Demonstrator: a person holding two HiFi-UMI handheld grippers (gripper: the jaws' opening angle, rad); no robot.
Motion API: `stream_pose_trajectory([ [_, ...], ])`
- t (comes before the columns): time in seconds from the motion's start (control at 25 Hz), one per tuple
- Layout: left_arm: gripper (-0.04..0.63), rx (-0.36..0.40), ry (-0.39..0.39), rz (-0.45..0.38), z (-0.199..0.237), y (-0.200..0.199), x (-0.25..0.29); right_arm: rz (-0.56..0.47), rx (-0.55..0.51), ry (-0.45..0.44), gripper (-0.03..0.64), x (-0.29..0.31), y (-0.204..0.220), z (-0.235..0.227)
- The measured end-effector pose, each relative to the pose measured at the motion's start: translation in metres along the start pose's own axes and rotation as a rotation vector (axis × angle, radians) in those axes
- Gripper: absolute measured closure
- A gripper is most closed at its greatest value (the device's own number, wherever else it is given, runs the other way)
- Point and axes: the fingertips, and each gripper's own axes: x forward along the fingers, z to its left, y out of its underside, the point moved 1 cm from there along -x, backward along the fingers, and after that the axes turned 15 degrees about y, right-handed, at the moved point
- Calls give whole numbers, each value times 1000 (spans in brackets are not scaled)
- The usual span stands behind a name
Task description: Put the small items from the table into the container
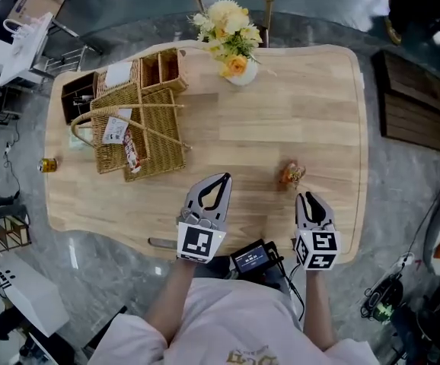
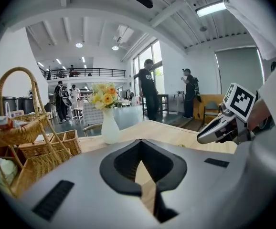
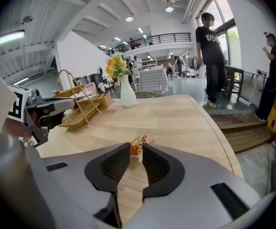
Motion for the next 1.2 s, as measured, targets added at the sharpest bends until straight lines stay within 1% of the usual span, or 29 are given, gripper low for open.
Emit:
stream_pose_trajectory([
  [0.24, 592, -101, -14, 27, -5, 16, 10, 62, -13, -22, 529, 20, 17, 1],
  [0.36, 592, -72, 3, 24, -8, 25, 12, 82, -28, -31, 529, 26, 24, 3],
  [0.52, 592, -152, -22, 45, -9, 35, 14, 104, -45, -33, 529, 37, 32, 6],
  [0.56, 592, -153, -20, 48, -9, 37, 15, 110, -50, -31, 529, 40, 34, 6],
  [0.64, 592, -108, 4, 50, -11, 42, 18, 127, -60, -27, 528, 46, 38, 6],
  [0.68, 592, -98, 10, 51, -11, 44, 19, 140, -65, -22, 525, 49, 40, 5],
  [0.8, 592, -151, -12, 63, -10, 45, 20, 169, -82, -7, 530, 58, 45, 2],
  [0.88, 592, -131, -6, 64, -9, 46, 20, 160, -88, -16, 592, 60, 43, 1],
  [1.0, 592, -88, 7, 62, -9, 46, 21, 145, -67, -37, 600, 59, 38, 2],
  [1.2, 592, -73, 6, 47, -11, 36, 19, 117, -48, -53, 598, 52, 29, 3],
])
